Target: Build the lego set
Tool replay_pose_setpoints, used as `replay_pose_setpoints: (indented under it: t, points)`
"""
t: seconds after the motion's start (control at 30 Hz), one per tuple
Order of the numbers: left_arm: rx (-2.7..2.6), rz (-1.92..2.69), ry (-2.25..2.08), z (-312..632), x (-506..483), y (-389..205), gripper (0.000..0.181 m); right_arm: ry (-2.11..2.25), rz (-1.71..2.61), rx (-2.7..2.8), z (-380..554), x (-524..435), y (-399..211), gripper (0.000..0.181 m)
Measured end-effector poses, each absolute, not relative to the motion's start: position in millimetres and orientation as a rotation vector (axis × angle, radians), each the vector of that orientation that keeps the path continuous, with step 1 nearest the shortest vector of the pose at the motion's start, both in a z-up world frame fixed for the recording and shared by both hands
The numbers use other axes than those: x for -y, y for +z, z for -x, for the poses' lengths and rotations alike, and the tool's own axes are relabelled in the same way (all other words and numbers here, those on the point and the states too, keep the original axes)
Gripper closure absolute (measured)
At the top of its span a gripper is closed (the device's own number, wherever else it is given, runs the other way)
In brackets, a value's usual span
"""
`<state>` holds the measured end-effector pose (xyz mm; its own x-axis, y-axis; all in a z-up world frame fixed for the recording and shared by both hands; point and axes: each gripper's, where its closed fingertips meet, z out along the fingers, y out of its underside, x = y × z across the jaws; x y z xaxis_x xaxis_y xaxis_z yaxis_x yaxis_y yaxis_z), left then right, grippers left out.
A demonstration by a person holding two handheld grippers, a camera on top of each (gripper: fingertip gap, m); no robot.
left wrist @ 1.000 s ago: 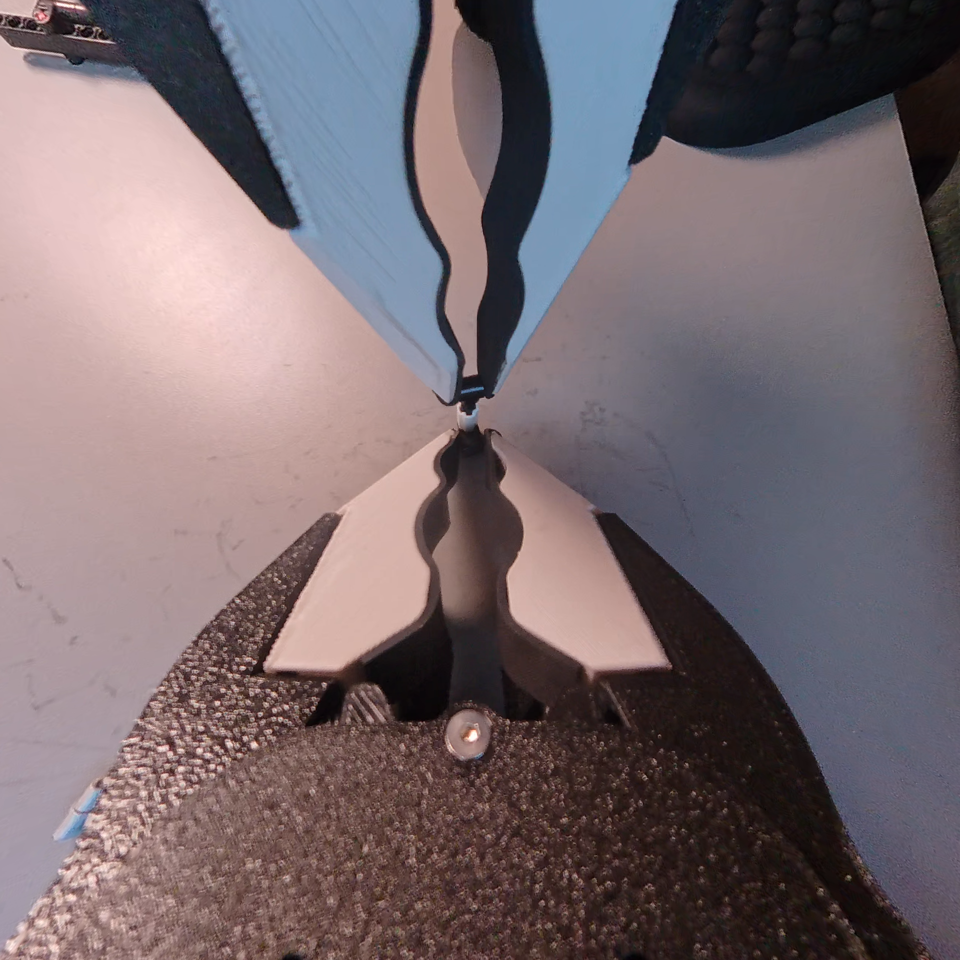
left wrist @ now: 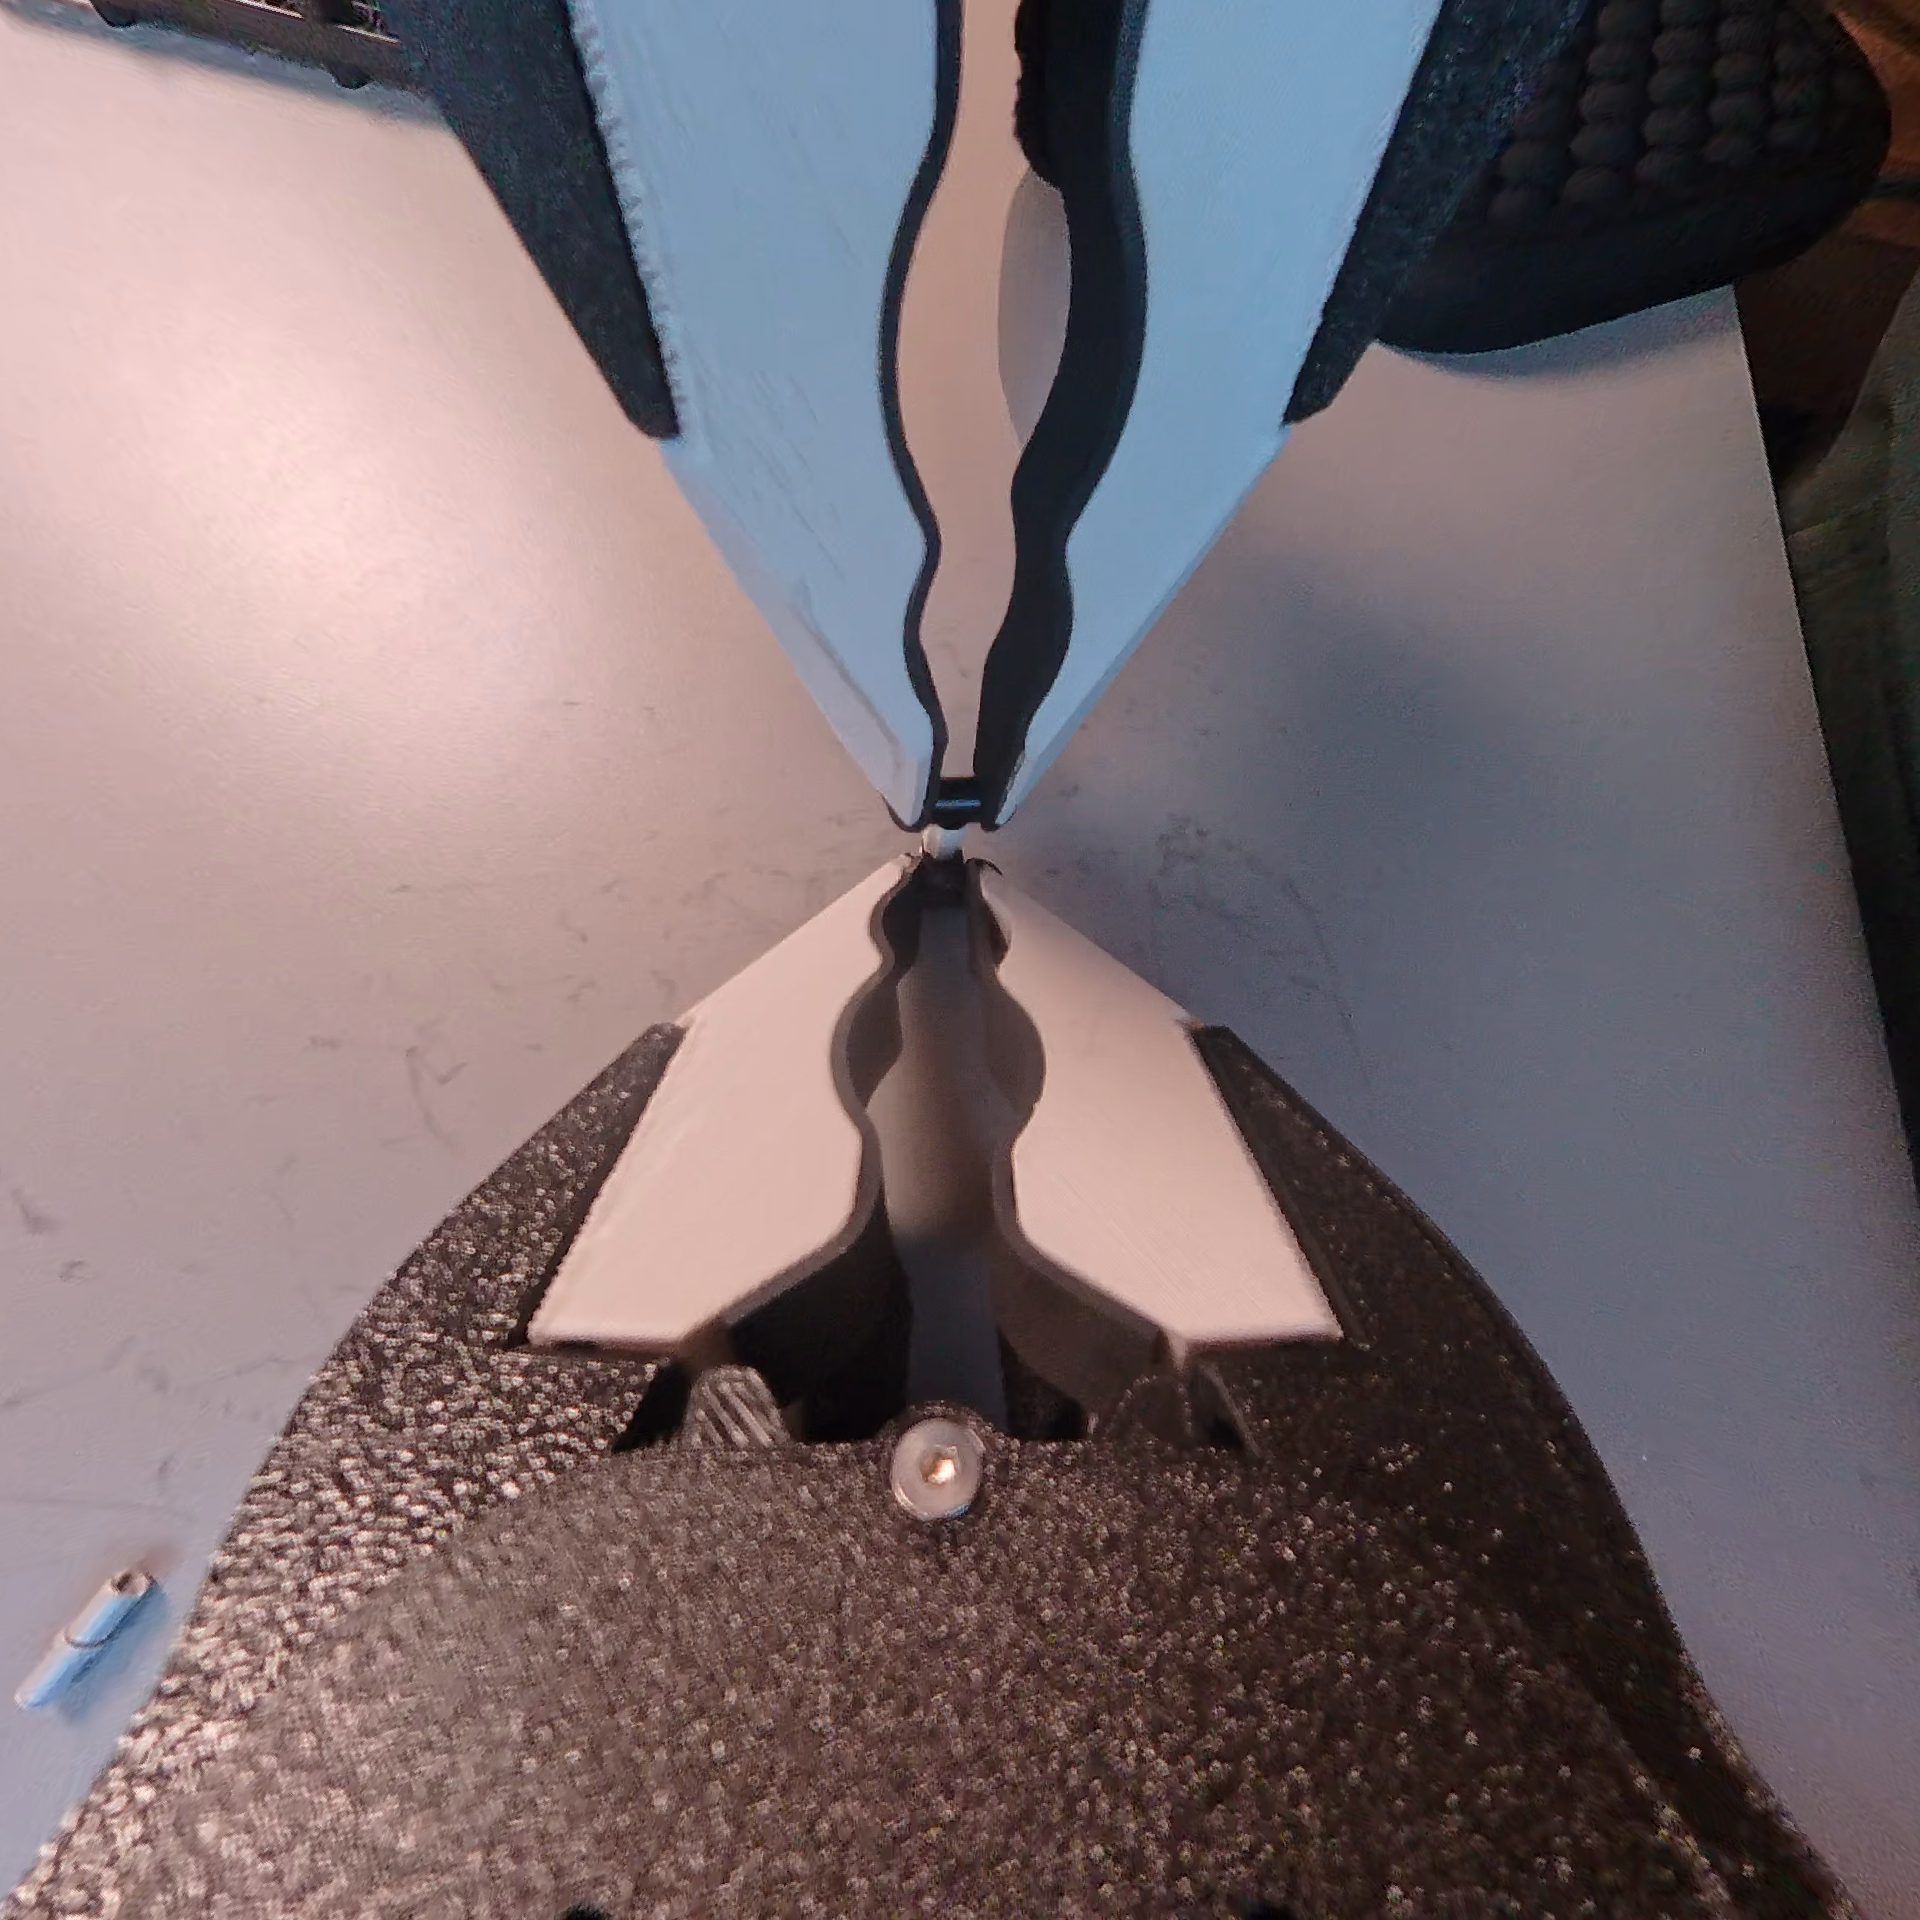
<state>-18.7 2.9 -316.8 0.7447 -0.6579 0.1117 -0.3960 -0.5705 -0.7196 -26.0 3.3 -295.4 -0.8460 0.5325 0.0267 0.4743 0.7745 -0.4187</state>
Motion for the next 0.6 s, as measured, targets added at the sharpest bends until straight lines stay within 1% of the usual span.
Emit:
replay_pose_setpoints:
  t: [0.07, 0.13, 0.17, 0.27, 0.37, 0.43, 0.6]
  points:
    - [-0.787, 2.245, -0.49, 19, -3, -317, 0.173, 0.672, 0.827, 2.769, 27, -3, -294, 0.173]
    - [-0.787, 2.246, -0.493, 19, -3, -317, 0.173, 0.787, 0.881, 2.719, 28, 0, -286, 0.161]
    - [-0.786, 2.247, -0.495, 19, -3, -317, 0.173, 0.826, 0.903, 2.709, 27, -1, -281, 0.158]
    - [-0.781, 2.249, -0.51, 19, -3, -317, 0.173, 0.771, 0.882, 2.712, 25, -9, -278, 0.151]
    - [-0.78, 2.25, -0.513, 19, -3, -317, 0.173, 0.756, 0.869, 2.734, 25, -5, -281, 0.155]
    - [-0.78, 2.25, -0.513, 19, -3, -317, 0.173, 0.733, 0.845, 2.74, 27, -3, -283, 0.163]
    - [-0.778, 2.251, -0.518, 19, -2, -317, 0.173, 0.677, 0.836, 2.792, 27, -2, -292, 0.173]
